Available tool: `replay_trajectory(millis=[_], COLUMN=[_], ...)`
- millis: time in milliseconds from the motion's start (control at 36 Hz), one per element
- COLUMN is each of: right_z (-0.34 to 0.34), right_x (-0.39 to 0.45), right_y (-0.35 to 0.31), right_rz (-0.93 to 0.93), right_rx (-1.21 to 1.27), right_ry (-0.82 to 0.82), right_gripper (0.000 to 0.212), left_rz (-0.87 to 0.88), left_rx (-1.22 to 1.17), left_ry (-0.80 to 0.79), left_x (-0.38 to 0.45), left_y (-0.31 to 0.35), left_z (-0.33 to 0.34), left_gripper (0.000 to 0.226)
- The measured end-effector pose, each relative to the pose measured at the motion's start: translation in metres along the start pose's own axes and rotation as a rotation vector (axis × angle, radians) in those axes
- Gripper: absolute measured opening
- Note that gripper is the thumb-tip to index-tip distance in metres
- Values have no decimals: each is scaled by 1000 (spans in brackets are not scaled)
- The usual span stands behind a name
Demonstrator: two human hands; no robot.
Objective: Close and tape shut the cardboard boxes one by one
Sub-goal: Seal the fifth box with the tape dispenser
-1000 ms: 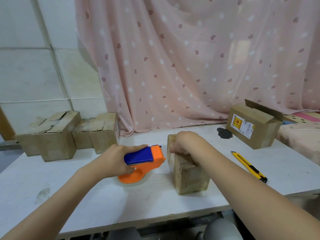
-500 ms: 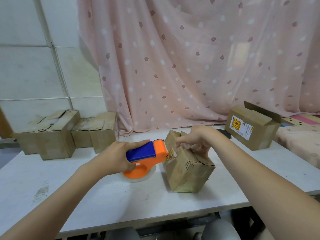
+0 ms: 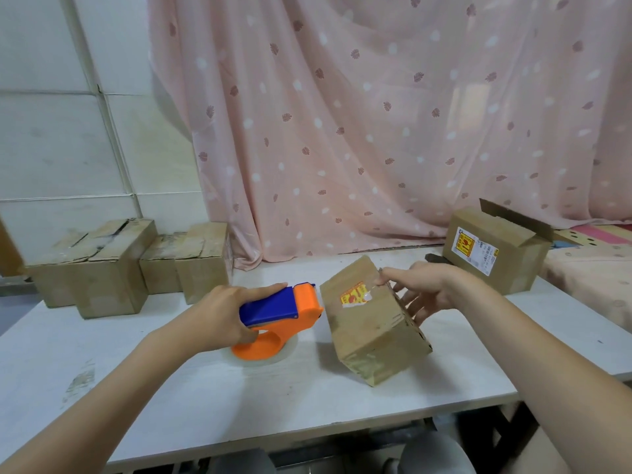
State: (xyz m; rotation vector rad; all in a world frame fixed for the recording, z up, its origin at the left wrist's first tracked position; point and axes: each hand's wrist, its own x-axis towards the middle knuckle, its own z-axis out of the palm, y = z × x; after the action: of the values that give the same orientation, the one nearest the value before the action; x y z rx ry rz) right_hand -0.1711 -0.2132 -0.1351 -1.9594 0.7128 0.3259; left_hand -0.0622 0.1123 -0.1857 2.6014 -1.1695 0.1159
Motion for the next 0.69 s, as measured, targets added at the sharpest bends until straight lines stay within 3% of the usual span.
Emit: replay_trajectory(millis=[250,472,583,639,694], right_z=[8,13,21,25,31], right_x=[18,20,24,23,19], right_y=[31,35,45,45,39], right_rz=[-26,-45,-28,-52,-146], right_rx=[218,262,271,196,-123], right_ry=[-43,-26,-39,35,220], right_gripper=[60,38,41,42,42], left_rz=[41,18,15,13,9], left_rx=[67,16,-9,-9,-11], left_ry=[-66,-76,-78,-83,-89], left_x=[13,21,25,25,25], left_y=[6,12,19,20,21], left_z=[0,6,8,6,6], left_gripper=[85,85,85,85,85])
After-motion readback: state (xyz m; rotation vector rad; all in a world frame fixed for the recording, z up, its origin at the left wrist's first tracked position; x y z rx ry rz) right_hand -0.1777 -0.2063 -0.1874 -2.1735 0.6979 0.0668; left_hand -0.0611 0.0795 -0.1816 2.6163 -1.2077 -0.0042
